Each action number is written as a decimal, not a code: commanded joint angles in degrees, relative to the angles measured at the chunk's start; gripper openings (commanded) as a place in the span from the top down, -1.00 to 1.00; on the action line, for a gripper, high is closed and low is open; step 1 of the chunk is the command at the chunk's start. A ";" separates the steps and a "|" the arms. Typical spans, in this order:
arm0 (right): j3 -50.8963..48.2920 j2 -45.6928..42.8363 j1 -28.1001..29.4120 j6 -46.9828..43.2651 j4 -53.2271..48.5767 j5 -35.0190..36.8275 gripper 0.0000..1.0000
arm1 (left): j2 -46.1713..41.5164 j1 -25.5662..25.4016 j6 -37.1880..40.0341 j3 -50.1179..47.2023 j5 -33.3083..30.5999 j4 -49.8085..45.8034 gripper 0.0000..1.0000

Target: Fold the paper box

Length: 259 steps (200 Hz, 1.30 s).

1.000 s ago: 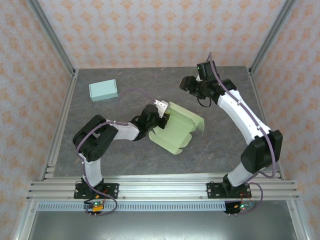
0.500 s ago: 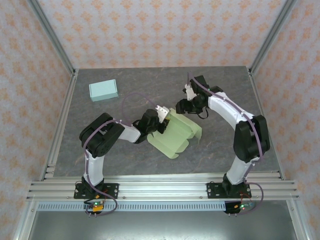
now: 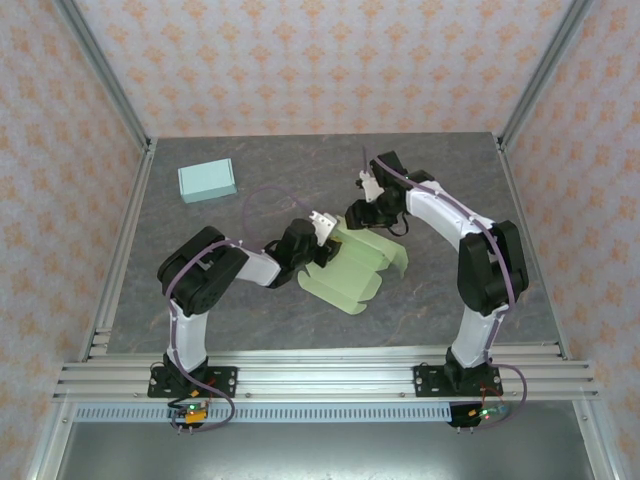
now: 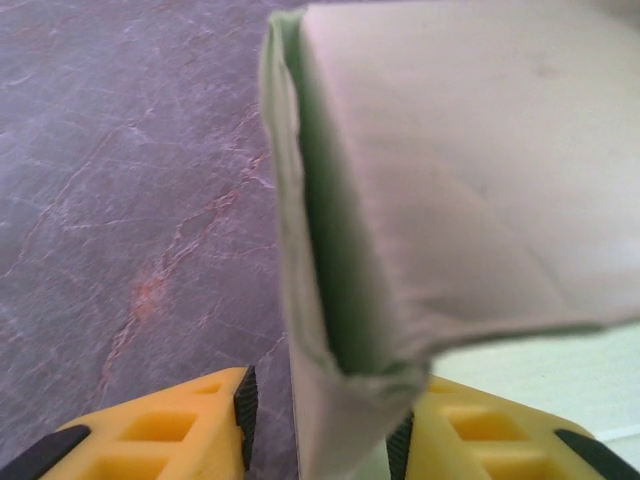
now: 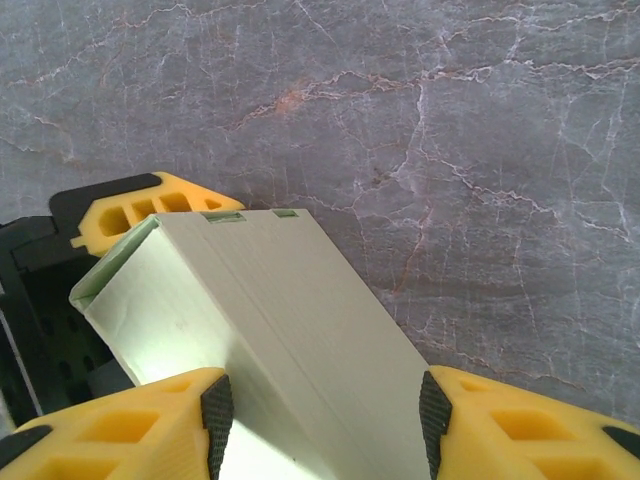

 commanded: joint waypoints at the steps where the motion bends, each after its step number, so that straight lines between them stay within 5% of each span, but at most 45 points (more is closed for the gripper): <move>1: 0.35 0.67 0.40 -0.12 -0.67 2.23 -0.08 | -5.53 -0.47 -1.45 -1.63 -5.24 2.66 0.17; 27: -0.01 0.18 0.78 2.08 -0.41 -0.99 -0.07 | -8.01 -0.47 -1.71 -3.01 -8.84 2.37 0.19; 57: -4.16 -3.36 2.13 5.33 4.93 -4.09 -0.05 | -8.69 -0.79 -0.06 -3.77 -11.01 1.63 0.51; 123: -3.65 -2.92 2.20 7.06 5.28 -5.95 -0.05 | -3.30 -3.35 6.47 -1.23 -14.45 -1.42 0.60; 164: -4.45 -2.99 2.14 5.37 4.72 -4.13 -0.04 | -5.87 -3.19 8.40 -6.53 -11.17 4.57 0.22; 226: -2.17 0.04 2.23 2.65 2.53 -5.07 0.00 | -13.57 -1.77 8.36 -13.87 -8.99 9.29 0.14; 259: -1.91 0.07 3.12 -1.61 1.98 -6.55 0.03 | -20.20 1.79 2.76 -16.39 -5.28 4.37 0.03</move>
